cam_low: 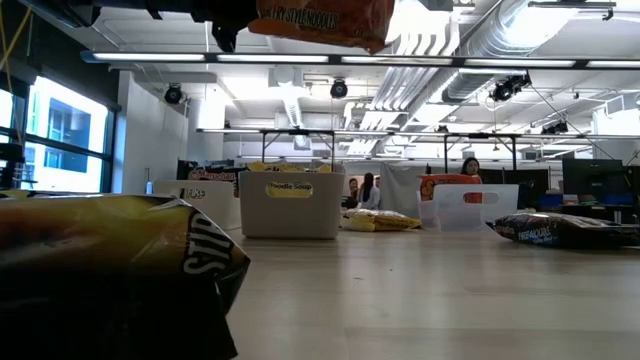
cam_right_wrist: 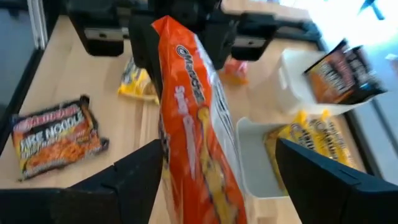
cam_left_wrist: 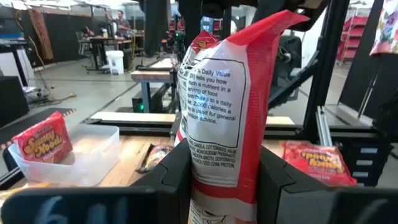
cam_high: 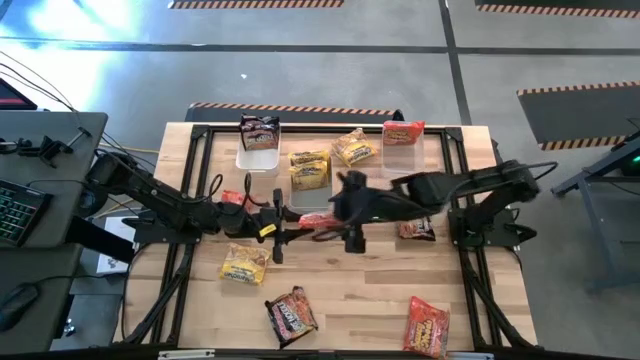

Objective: Sort Maruchan noodles
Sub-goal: Put the bottom left orange noodle pack into the transparent bin

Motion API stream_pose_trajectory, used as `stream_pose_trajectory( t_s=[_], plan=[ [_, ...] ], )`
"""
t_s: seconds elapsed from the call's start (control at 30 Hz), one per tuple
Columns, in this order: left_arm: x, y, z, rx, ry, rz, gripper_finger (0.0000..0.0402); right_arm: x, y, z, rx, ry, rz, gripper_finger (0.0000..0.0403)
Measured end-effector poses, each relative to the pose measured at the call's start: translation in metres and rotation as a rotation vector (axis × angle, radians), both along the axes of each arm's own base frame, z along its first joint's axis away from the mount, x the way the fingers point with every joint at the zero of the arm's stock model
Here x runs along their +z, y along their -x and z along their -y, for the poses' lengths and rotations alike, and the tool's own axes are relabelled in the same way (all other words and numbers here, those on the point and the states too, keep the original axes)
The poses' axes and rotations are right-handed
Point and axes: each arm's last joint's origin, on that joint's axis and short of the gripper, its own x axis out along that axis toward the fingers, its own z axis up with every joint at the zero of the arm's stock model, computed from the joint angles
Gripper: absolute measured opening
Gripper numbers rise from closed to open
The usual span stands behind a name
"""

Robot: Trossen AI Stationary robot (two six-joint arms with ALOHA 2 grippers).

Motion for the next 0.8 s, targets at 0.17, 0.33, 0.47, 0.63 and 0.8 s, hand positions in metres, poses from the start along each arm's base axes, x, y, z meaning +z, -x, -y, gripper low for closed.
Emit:
stream_pose_trajectory(
  t_s=[0.17,0.33,0.47,0.63,0.8],
  plan=[
    [-0.002,0.000,0.000,0.000,0.005,-0.016,0.0090,-0.003,-0.025,0.003,0.011,-0.015,-0.143,0.0291],
    [-0.004,-0.001,-0.003,0.009,0.029,-0.037,0.0090,-0.012,-0.044,0.008,0.034,-0.060,-0.275,0.0291],
    [-0.006,-0.002,-0.007,0.023,0.033,-0.057,0.0090,-0.016,-0.052,0.008,0.036,-0.064,-0.317,0.0291],
    [-0.006,-0.002,-0.006,0.006,0.034,-0.060,0.0090,-0.017,-0.052,0.008,0.031,-0.063,-0.330,0.0278],
    [-0.006,-0.002,-0.006,0.006,0.036,-0.061,0.0090,-0.017,-0.052,0.008,0.022,-0.069,-0.333,0.0247]
  ],
)
